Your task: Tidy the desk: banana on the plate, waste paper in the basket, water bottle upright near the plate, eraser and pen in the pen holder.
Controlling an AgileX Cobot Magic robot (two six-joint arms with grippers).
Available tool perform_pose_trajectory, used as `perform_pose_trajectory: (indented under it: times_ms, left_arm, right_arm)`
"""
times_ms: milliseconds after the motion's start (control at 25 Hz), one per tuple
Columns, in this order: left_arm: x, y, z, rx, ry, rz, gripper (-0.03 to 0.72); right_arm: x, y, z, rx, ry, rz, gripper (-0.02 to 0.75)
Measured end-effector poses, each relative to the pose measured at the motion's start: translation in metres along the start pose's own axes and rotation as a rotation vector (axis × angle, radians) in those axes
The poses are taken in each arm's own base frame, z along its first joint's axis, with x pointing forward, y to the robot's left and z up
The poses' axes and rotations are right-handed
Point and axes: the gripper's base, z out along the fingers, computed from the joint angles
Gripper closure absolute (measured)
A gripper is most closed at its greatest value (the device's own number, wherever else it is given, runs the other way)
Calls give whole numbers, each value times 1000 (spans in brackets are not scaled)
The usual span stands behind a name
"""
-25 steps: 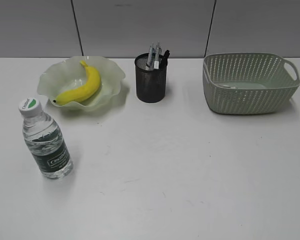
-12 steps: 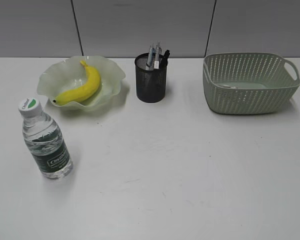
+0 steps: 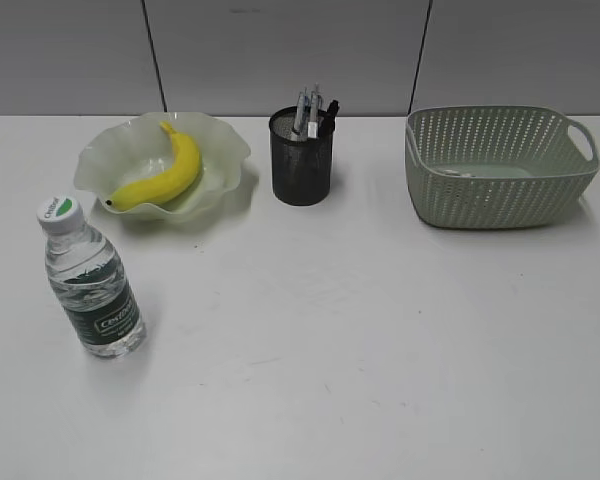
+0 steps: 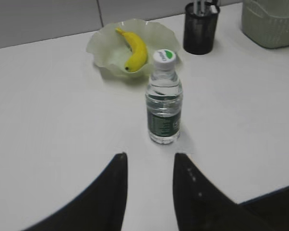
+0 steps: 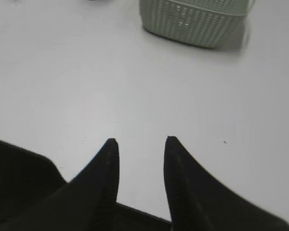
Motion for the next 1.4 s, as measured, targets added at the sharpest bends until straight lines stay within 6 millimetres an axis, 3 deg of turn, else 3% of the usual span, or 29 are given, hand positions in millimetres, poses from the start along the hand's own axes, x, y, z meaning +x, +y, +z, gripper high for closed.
perform_pose_trajectory:
  times_ms: [200,360,1400]
  left_arm:
    - [-1,-2,2,-175,0,-80,449]
    - [-1,-2,2,-214,0,-97,449]
    - [-1,-2,2,-217,-2,-100,447]
  right_arm:
    - [2,-2,-4,205,-9,121,470]
    - [7,1,-12,297,-64,165,470]
    - [9,2,-15,255,-90,140,470]
